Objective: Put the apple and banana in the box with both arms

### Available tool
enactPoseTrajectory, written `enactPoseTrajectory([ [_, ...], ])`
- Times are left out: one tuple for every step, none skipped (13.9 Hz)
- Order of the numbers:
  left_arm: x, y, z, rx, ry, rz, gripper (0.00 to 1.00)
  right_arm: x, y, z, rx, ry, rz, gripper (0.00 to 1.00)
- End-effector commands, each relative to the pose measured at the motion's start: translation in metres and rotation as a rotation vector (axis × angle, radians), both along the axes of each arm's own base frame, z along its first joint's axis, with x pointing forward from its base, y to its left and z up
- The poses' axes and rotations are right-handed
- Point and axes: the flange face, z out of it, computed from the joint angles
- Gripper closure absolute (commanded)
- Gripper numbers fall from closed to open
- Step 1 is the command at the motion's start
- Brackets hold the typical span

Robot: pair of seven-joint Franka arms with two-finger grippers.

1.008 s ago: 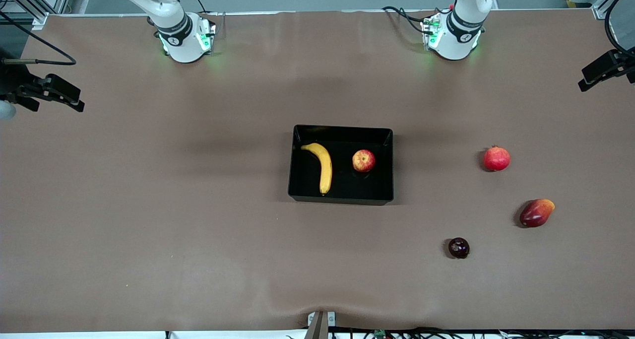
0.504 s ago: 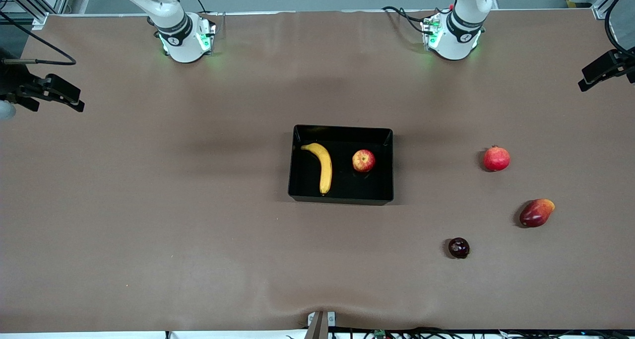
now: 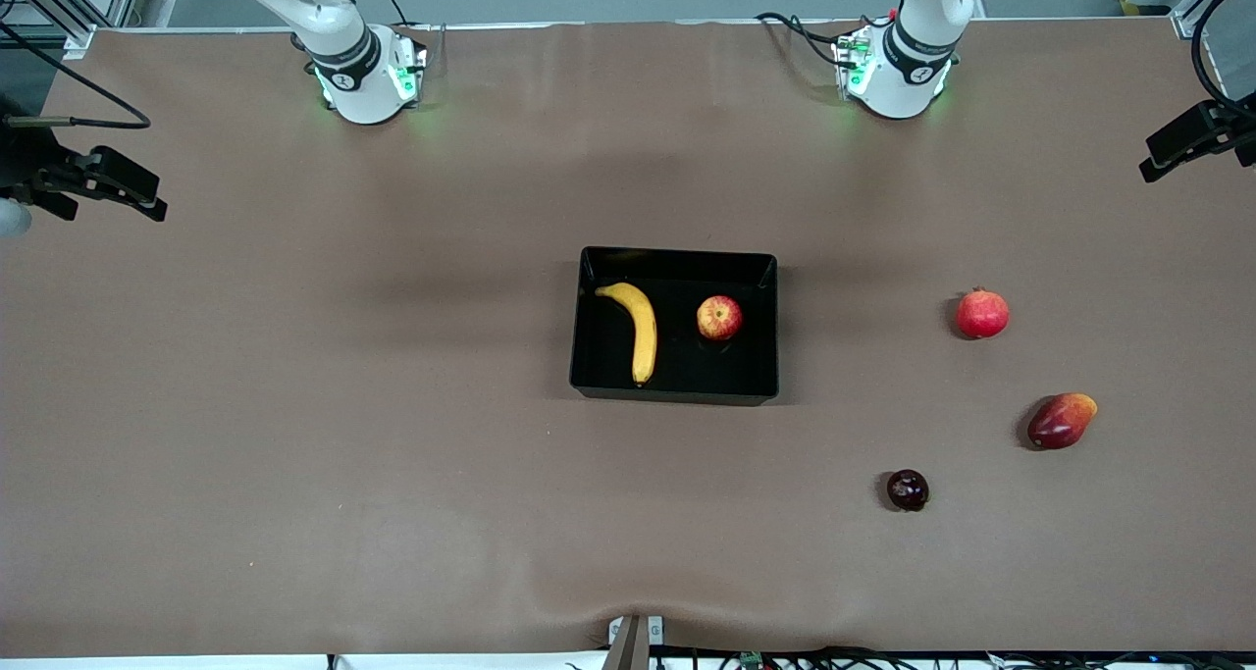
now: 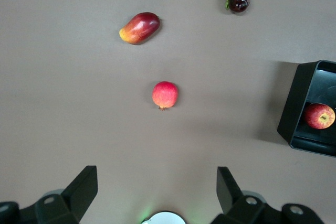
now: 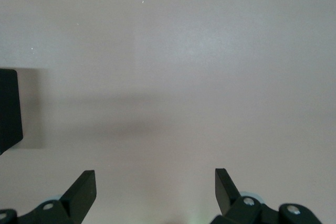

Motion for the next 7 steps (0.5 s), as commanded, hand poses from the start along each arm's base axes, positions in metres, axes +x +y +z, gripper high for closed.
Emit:
enactPoseTrajectory([
  [0.001,-0.0039,-0.0007,-0.018,0.013,-0.031,0.0,-0.001,0.0009,0.0037,0.013,-0.007,0.004,0.0],
  [0.001,-0.0039,-0.0007,-0.018,0.013,-0.031,0.0,-0.001,0.0001,0.0037,0.013,-0.007,0.003,0.0],
  [0.001,-0.0039,-0.0007,-0.018,0.013,-0.029,0.0,-0.001,0.0009,0.0037,0.013,-0.007,0.004,0.0],
  [0.0016,-0.0049,-0.0015,-0.019,0.015,-0.031,0.0,-0.001,0.0007,0.0037,0.011,-0.007,0.004,0.0],
  [0.0021,-0.0065,-0.0023,-0.019,0.016,-0.034,0.0,-0.001,-0.0001,0.0037,0.011,-0.007,0.003,0.0],
  [0.0019,-0.0065,-0.0024,-0.019,0.018,-0.034,0.0,-0.001,0.0007,0.0037,0.011,-0.007,0.004,0.0],
  [0.0026,-0.0065,-0.0038,-0.019,0.019,-0.034,0.0,-0.001,0.0007,0.0037,0.011,-0.007,0.004,0.0],
])
